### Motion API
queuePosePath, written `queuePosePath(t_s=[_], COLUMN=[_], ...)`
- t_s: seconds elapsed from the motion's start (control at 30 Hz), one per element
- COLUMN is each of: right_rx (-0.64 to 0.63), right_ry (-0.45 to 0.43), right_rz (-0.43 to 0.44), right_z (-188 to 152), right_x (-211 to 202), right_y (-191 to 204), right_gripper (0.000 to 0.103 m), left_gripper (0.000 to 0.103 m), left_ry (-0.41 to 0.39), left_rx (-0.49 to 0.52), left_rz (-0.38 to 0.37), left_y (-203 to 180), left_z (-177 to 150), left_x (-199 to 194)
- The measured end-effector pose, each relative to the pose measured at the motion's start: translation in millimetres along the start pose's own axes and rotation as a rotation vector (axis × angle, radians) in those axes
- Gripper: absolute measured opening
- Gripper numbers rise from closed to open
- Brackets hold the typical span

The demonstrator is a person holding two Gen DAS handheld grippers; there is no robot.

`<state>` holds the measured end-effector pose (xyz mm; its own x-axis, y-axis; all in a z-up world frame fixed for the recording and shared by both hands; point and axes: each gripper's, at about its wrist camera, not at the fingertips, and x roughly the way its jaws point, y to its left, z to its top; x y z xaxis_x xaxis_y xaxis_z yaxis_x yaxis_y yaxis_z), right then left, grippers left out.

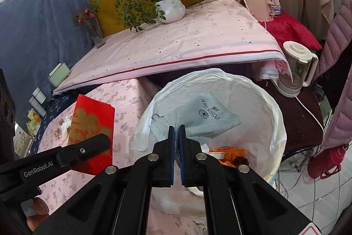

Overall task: Collect trash
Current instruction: 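Carry the envelope and pouch over the bin and open both tools, then move both tools back over the pink scrunchie and white cloth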

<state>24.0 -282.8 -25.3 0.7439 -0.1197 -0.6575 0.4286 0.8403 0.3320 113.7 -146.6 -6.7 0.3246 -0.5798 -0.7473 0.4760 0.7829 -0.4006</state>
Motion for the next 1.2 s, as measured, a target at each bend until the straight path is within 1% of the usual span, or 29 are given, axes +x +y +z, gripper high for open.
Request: queuePosePath(t_s=[0.03, 0.07, 0.17, 0.3, 0.43, 0.53, 0.6, 0.73, 0.83, 0.93, 1.0, 1.13, 1.2], right_rx=[0.005, 0.008, 0.009, 0.013, 0.005, 0.005, 0.005, -0.001, -0.004, -0.013, -0.018, -0.027, -0.029], right_ry=[0.0, 0.0, 0.0, 0.002, 0.008, 0.013, 0.02, 0.024, 0.029, 0.03, 0.03, 0.028, 0.024], right_rz=[-0.002, -0.003, -0.004, -0.001, 0.004, 0.005, 0.008, 0.01, 0.013, 0.014, 0.016, 0.018, 0.018], right_z=[0, 0, 0, -2, -1, -1, -2, -5, -6, -8, -9, -10, -11], right_x=[0, -1, -1, 0, 2, 4, 5, 6, 7, 6, 5, 4, 3], right_y=[-3, -6, -10, -11, -10, -8, -5, 0, 3, 8, 11, 17, 19], right_gripper=[0.004, 0.004, 0.004, 0.004, 0.005, 0.006, 0.011, 0.011, 0.012, 0.014, 0.019, 0.023, 0.028], left_gripper=[0.034, 0.039, 0.045, 0.049, 0.053, 0.055, 0.056, 0.06, 0.06, 0.06, 0.06, 0.06, 0.061], left_ry=[-0.005, -0.012, -0.013, -0.018, -0.023, -0.027, -0.029, -0.034, -0.037, -0.043, -0.046, -0.053, -0.056], left_rx=[0.005, 0.01, 0.024, 0.03, 0.012, -0.006, -0.015, -0.034, -0.044, -0.052, -0.057, -0.062, -0.066], left_rz=[0.006, 0.014, 0.019, 0.035, 0.06, 0.079, 0.091, 0.116, 0.129, 0.143, 0.149, 0.167, 0.174], left_y=[-2, -4, -8, -8, -1, 6, 11, 20, 26, 32, 36, 42, 45], left_z=[-1, -2, -3, -2, -2, -3, -5, -8, -9, -11, -11, -13, -13], left_x=[0, 0, 0, -1, -3, -4, -4, -6, -8, -11, -12, -16, -18])
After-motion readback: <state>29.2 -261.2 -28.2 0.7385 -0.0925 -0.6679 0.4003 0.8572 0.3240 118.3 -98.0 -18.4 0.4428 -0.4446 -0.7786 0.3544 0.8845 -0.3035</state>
